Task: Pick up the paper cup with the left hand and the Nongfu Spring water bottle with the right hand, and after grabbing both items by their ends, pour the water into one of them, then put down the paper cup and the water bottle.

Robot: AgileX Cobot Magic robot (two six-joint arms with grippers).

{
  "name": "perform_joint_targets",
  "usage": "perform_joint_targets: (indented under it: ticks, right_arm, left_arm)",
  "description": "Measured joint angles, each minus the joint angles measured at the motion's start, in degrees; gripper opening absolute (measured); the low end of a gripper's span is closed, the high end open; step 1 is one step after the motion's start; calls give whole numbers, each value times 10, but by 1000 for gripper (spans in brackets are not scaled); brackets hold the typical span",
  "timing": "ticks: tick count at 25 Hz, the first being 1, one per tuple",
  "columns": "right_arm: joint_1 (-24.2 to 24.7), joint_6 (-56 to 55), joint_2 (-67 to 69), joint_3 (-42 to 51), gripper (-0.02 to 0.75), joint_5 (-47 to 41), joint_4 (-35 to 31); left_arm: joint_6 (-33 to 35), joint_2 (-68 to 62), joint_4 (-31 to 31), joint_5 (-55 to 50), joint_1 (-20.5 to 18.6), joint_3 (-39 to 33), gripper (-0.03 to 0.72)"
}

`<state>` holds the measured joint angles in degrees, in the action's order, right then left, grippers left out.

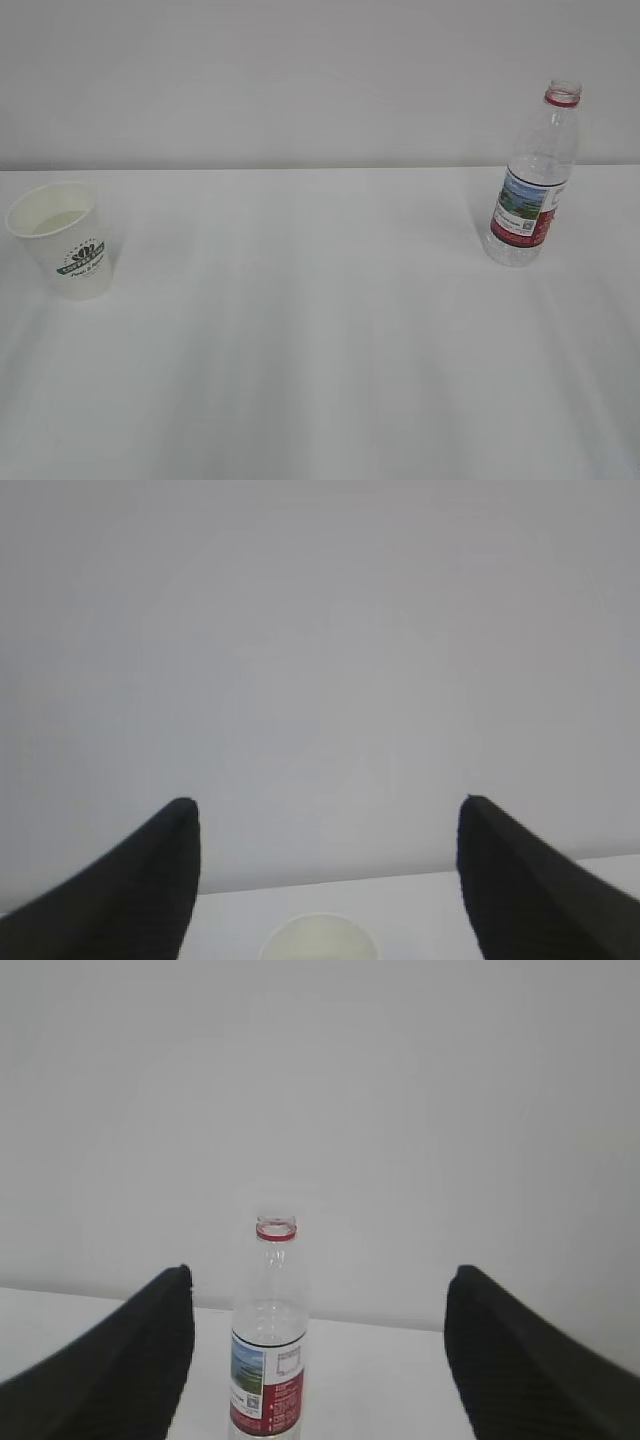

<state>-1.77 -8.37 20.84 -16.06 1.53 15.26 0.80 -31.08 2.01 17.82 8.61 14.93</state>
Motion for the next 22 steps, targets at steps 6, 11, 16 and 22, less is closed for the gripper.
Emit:
perform_joint_targets:
  ticks: [6, 11, 16, 22]
  right_arm:
    - [0, 0, -34, -17, 589, -69, 0]
    - [-5, 0, -38, -32, 564, -114, 0]
    - [-45, 0, -38, -32, 556, -123, 0]
    - [-68, 14, -38, -32, 555, -147, 0]
  left_arm:
    - [1, 70, -20, -136, 0, 17, 580]
    - [2, 109, -62, -225, 0, 69, 579]
    - [2, 132, -73, -313, 0, 111, 579]
    - [2, 169, -75, -399, 0, 119, 579]
